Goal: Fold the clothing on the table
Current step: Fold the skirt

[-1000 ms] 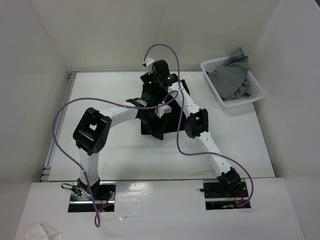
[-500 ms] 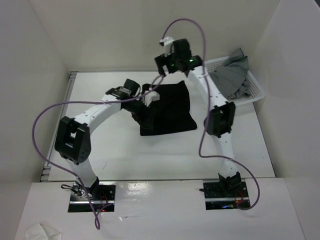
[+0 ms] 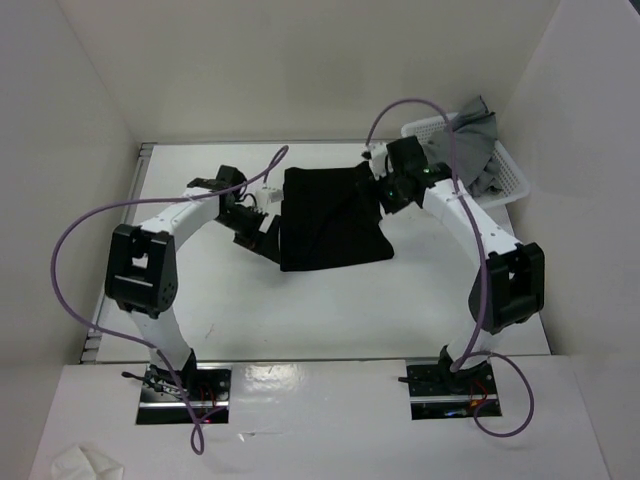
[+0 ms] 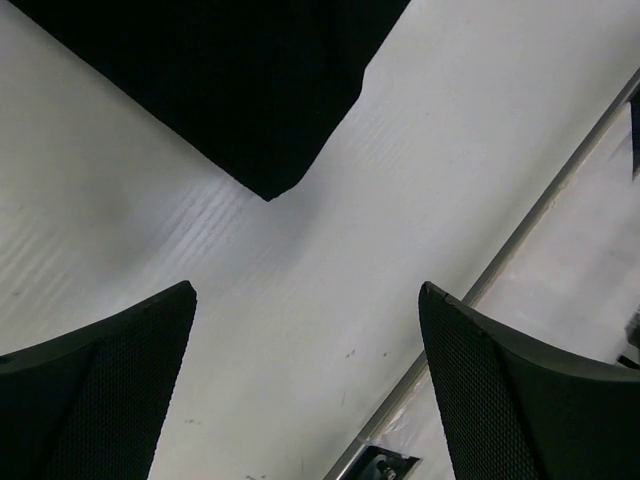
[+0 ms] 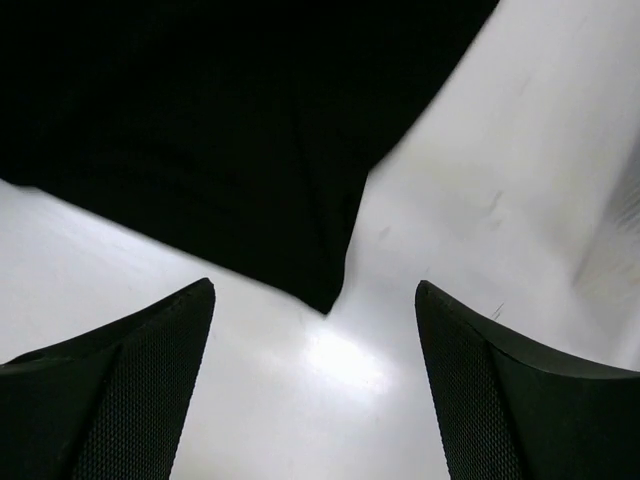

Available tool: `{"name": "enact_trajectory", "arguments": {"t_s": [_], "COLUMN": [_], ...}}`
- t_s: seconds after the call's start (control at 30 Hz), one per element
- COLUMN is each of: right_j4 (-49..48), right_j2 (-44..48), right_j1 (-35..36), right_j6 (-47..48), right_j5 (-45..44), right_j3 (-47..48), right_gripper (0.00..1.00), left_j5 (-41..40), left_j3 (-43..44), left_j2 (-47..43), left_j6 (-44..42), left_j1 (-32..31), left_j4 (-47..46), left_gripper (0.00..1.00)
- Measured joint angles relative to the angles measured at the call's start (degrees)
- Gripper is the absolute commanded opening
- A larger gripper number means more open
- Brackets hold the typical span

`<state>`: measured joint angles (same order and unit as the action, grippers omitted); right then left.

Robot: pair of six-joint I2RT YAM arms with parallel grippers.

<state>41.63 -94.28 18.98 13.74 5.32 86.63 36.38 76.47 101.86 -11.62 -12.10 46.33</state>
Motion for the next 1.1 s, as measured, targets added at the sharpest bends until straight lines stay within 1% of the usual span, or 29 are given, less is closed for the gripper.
{"name": "enact_trajectory", "arguments": {"t_s": [0.13,0.27,0.43,0.63,0.8,1.0,1.03,1.1], "right_j4": [0.1,-0.1,-1.8,-4.0,-5.2,-6.3,-6.4,-6.7], "right_j2": [0.6,4.7,8.9,8.9,6.9,3.5,2.8,1.4], "right_j1": [-1.7,-4.5,-5.6,-5.8,-5.9,-6.0,-6.0,-6.0], "right_j6": [0.9,1.4,1.8,2.1,2.2,2.2,2.2,2.2], "right_j5": [-0.6,-1.1,-1.6,-1.6,-1.4,-0.8,-0.5,-0.2], "right_j3": [-11.1,-17.4,-19.8,-23.3,-24.4,-24.3,-24.3,-24.3], "right_gripper": [0.84,0.83,0.82,0.8,0.79,0.77,0.77,0.77], "left_j5": [1.9,3.0,4.5,5.7,6.3,4.1,3.6,1.6], "left_j3": [0.0,0.0,0.0,0.0,0.0,0.0,0.0,0.0], "left_j2": [5.7,7.7,9.0,11.4,12.7,12.8,12.8,12.8], "left_j6": [0.0,0.1,0.7,1.5,3.3,7.5,8.1,9.6], "left_j1": [-0.1,-0.1,-0.3,-0.5,-0.8,-1.1,-1.3,-1.8], "left_j4": [0.3,0.0,-0.9,-2.0,-2.9,-4.9,-5.2,-6.1], "left_gripper": [0.95,0.95,0.94,0.92,0.91,0.85,0.81,0.78]}}
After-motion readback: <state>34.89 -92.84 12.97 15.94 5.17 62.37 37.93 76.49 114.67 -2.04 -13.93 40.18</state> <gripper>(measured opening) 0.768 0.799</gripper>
